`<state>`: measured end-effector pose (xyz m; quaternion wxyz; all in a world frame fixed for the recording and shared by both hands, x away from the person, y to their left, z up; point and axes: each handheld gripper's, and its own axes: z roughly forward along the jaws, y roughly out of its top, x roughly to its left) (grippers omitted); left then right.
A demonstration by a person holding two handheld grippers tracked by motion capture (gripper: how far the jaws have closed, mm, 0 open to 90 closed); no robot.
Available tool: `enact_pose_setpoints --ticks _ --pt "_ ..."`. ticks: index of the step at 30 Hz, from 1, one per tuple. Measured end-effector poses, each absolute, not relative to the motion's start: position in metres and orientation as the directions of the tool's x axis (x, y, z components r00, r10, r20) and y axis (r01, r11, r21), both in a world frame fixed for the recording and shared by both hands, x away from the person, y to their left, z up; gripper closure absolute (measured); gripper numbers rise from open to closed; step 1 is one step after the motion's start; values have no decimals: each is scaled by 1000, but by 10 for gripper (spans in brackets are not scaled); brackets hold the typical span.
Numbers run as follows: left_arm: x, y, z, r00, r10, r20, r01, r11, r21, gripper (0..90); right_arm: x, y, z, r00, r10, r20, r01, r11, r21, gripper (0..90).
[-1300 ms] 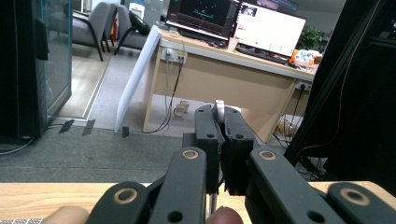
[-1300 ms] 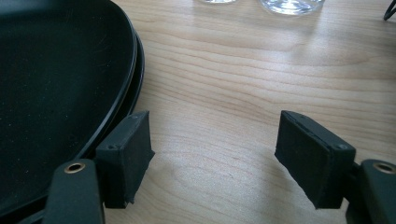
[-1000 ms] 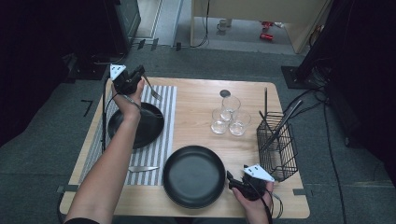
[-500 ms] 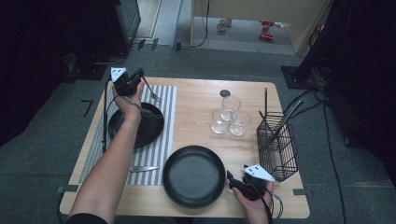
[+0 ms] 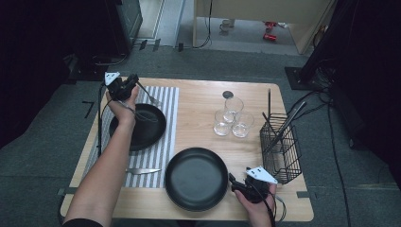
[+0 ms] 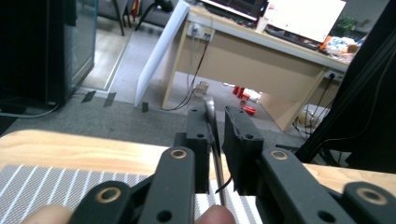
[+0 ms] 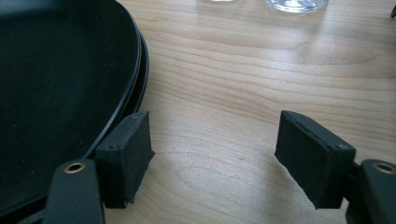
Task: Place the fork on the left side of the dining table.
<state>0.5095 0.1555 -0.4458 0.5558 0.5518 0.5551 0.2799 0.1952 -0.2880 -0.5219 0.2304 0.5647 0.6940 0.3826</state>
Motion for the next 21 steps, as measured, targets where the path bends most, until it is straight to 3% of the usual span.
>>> enact_pose_setpoints --ticks 21 --pt "509 179 -465 165 928 -333 361 258 896 671 196 -287 -522 -255 960 113 608 69 791 273"
